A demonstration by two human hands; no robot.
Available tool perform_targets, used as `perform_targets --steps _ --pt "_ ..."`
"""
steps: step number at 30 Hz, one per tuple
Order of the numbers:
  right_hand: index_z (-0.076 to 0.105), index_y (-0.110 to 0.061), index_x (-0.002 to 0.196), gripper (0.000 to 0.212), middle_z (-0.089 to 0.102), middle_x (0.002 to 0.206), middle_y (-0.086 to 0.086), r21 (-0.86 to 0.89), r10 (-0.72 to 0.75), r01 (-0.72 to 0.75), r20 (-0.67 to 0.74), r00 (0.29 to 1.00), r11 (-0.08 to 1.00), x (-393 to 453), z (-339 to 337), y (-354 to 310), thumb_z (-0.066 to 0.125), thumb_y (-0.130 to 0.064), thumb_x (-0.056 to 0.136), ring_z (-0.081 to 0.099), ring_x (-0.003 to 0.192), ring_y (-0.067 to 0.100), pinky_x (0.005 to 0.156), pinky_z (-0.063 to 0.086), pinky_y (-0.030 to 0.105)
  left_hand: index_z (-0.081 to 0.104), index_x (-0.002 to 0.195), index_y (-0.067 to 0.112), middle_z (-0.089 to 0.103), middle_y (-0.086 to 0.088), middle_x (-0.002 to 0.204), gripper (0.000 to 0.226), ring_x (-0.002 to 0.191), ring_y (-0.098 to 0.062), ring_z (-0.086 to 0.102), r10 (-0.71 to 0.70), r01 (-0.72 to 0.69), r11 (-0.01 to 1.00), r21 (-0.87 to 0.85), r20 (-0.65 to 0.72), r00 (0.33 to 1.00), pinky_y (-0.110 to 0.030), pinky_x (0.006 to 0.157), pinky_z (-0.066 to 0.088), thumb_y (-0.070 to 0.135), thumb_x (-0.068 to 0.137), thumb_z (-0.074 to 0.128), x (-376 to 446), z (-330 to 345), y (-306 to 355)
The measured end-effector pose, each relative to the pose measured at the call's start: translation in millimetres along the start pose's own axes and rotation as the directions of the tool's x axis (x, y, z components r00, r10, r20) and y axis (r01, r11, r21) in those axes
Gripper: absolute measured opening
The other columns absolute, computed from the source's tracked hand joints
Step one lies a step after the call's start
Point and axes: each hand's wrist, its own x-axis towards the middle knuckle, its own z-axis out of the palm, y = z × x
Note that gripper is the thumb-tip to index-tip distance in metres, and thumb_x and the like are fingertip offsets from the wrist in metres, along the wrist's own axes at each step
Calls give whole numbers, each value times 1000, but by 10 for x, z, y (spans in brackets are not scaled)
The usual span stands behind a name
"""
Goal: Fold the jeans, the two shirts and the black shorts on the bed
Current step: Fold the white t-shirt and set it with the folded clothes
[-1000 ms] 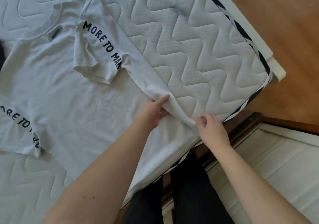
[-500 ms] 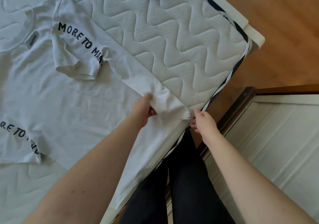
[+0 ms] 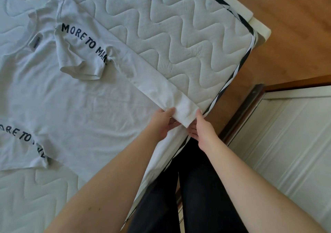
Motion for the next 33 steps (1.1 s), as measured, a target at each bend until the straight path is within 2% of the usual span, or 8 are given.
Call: perform_targets --steps 3,8,11,15,18,22,28,33 --pt "65 -17 108 35 73 108 3 353 -58 2 147 987 936 -2 29 -14 53 -48 97 70 97 17 74 55 28 60 118 10 72 -7 110 21 92 -23 73 29 -24 998 61 -70 997 -33 72 60 10 98 53 32 8 -93" --pt "63 -9 110 20 70 106 6 489 -75 43 46 996 871 109 7 -106 64 -22 95 68 92 19 72 56 31 63 112 8 72 -7 98 20 74 -17 71 97 -44 955 293 -172 980 -27 70 60 16 95 63 96 -46 -91" --pt "65 -10 94 6 70 100 5 448 -123 153 -95 988 881 117 -40 -130 68 -15 92 68 89 19 80 57 32 60 112 5 72 -11 105 23 87 -19 72 126 -122 992 36 -199 972 -26 77 59 19 95 65 148 -75 59" --pt "67 -6 109 19 68 99 5 359 -179 232 -174 968 904 166 -94 -124 68 -12 92 67 88 17 87 57 34 60 106 9 71 -7 103 15 97 -20 70 127 -172 964 -203 -218 968 -30 81 59 22 99 59 191 -124 315" --pt "65 -3 118 30 68 106 8 318 -187 238 -181 965 918 210 -123 -150 69 -14 91 67 93 21 91 56 38 61 103 12 68 -6 107 10 98 -21 67 145 -201 962 -183 -277 950 -28 75 59 21 100 58 274 -158 479" --pt "68 -12 111 22 69 103 2 298 -224 282 -213 951 912 243 -44 -108 68 -22 92 66 99 20 96 53 39 60 121 5 66 -9 120 25 106 -25 66 199 -243 966 -94 -332 922 -27 66 60 9 97 58 363 -244 601" --pt "69 -19 92 8 74 97 2 191 -194 184 35 980 964 174 35 149 71 -26 90 70 94 21 91 56 39 64 110 7 69 -10 111 15 99 -26 70 235 -242 970 23 -345 909 -33 77 61 15 98 59 318 -359 468" --pt "68 -23 87 8 72 99 3 59 -302 305 -49 952 951 174 1 191 66 -17 93 68 89 21 81 59 37 62 108 6 67 -13 111 14 96 -24 70 296 -287 955 79 -349 889 -28 72 61 14 98 58 287 -451 429"
